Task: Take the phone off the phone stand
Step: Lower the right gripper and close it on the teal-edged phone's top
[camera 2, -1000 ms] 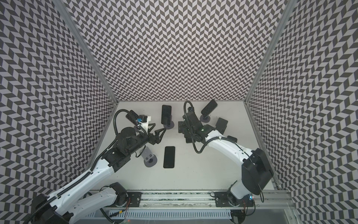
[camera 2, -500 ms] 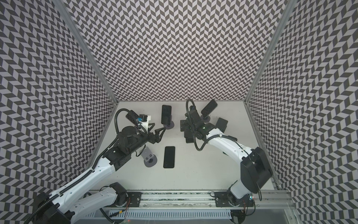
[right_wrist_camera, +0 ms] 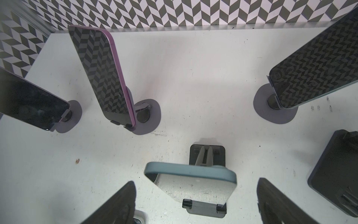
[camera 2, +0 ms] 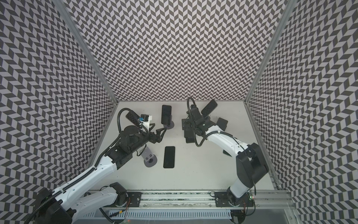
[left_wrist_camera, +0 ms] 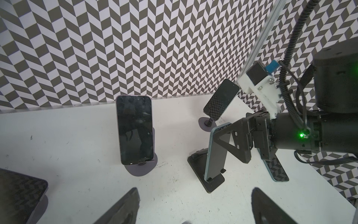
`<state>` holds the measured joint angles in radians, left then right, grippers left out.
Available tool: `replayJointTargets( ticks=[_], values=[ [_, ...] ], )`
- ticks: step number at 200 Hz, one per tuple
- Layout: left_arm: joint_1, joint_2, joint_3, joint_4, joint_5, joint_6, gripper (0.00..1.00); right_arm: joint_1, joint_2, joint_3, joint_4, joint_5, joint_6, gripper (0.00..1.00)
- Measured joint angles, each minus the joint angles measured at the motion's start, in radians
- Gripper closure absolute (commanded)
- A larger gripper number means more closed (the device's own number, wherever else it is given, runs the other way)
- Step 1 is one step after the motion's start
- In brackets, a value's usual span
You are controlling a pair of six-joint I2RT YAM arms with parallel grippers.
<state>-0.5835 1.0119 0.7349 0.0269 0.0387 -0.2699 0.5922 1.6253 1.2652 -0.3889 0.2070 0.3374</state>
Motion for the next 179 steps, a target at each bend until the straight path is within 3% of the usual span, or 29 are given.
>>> replayJointTargets(
  ticks=[114,179],
  values=[
    [0.019,0.013,0.005,0.0,0.0,0.007,0.1,-0.001,0.085,0.081,-0.033,-0.022,-0.024,0.09],
    [0.023,0.013,0.005,0.0,0.0,0.007,0.1,-0.002,0.098,0.086,-0.048,-0.031,-0.027,0.17]
  ],
)
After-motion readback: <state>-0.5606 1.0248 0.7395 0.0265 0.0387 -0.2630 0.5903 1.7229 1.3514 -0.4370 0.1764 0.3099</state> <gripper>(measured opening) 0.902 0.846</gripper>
